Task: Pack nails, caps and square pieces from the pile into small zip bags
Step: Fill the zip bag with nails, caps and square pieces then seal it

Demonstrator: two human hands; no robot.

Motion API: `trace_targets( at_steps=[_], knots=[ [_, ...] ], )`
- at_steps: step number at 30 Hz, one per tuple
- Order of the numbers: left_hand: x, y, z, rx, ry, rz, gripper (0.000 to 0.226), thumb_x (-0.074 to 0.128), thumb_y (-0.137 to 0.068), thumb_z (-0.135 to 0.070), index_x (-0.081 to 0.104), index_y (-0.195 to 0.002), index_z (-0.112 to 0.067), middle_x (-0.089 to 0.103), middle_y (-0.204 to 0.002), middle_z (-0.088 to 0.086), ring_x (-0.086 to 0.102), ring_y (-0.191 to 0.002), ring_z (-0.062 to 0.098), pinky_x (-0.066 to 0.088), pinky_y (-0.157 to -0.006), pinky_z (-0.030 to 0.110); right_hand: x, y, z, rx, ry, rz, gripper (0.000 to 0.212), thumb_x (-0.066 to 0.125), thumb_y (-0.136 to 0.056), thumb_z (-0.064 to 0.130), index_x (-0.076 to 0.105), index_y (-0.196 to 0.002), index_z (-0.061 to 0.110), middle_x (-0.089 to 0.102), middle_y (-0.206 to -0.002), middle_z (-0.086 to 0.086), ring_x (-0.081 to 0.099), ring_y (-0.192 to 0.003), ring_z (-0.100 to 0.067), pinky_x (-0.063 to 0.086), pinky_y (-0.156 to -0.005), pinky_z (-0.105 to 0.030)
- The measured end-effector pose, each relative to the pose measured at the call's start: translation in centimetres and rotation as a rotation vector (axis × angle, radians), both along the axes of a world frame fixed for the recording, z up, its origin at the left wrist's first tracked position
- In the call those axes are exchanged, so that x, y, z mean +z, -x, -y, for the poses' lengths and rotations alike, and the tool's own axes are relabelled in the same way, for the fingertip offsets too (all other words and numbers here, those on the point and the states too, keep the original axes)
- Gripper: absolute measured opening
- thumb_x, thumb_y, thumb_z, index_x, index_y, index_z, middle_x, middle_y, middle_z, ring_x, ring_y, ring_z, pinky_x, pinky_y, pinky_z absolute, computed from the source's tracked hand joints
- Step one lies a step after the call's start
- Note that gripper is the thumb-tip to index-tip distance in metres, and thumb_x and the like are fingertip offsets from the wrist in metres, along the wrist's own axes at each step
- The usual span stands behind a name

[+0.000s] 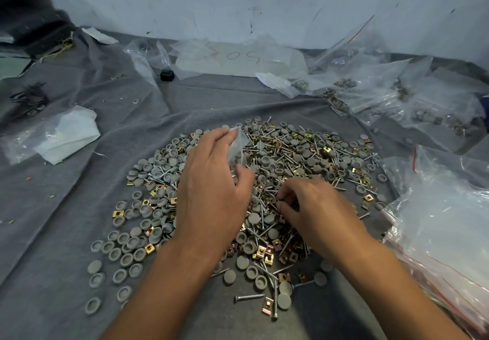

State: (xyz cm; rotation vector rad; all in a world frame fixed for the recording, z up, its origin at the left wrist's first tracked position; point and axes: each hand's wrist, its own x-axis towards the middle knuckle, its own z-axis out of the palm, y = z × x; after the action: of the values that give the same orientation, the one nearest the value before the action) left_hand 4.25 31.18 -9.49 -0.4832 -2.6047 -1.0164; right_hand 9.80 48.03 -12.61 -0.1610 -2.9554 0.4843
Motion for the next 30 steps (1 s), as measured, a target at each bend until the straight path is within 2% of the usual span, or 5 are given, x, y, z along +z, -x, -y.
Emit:
trace_targets(
  at_steps=[3,7,12,17,30],
  knots=[
    [-0.2,0.1,0.1,-0.012,0.034,-0.009,0.053,0.058,-0.095,-0.022,0.047,-0.146,-0.018,0.047,-0.138,-0.01,0.042,-0.127,0.002,0.032,-0.111,0.02,-0.1,0.2,-0.6,-0.032,0.039,-0.017,0.003,0.06,-0.097,0.037,0.06,-0.099,0.035,0.055,-0.098,0.017,0.052,-0.095,-0.009,0.049,-0.074,-0.032],
    [-0.2,0.2,0.0,-0.027,0.039,-0.007,0.049,0.058,-0.096,-0.013,0.05,-0.144,-0.016,0.049,-0.139,-0.008,0.042,-0.127,0.002,0.025,-0.112,0.017,-0.4,0.6,-0.7,0.011,0.038,-0.129,0.013,0.055,-0.095,0.039,0.061,-0.103,0.03,0.054,-0.116,0.015,0.041,-0.113,-0.01,0.036,-0.089,-0.026],
    [-0.2,0.3,0.1,-0.024,0.075,-0.062,0.048,0.066,-0.091,-0.007,0.056,-0.138,-0.013,0.055,-0.135,-0.003,0.049,-0.123,0.007,0.027,-0.112,0.02,-0.7,0.8,-0.3,0.051,0.139,-0.16,0.007,0.061,-0.098,0.024,0.059,-0.105,0.026,0.06,-0.102,0.012,0.054,-0.091,-0.006,0.05,-0.078,-0.025],
    [-0.5,0.4,0.2,-0.046,0.086,-0.064,0.048,0.069,-0.091,-0.019,0.055,-0.137,-0.02,0.053,-0.133,-0.011,0.035,-0.113,-0.009,0.018,-0.097,0.0,0.0,0.9,-1.2,0.002,0.286,-0.269,0.012,0.068,-0.094,0.014,0.069,-0.103,0.022,0.066,-0.098,0.014,0.061,-0.091,0.004,0.051,-0.08,-0.013],
    [-0.6,0.2,0.1,-0.065,0.081,-0.05,0.051,0.069,-0.09,-0.018,0.054,-0.139,-0.02,0.052,-0.135,-0.012,0.04,-0.116,-0.006,0.026,-0.105,0.015,-0.7,0.8,-0.8,0.095,0.033,-0.022,0.022,0.063,-0.093,0.046,0.057,-0.111,0.035,0.054,-0.105,0.017,0.054,-0.093,-0.007,0.055,-0.079,-0.031]
  ],
)
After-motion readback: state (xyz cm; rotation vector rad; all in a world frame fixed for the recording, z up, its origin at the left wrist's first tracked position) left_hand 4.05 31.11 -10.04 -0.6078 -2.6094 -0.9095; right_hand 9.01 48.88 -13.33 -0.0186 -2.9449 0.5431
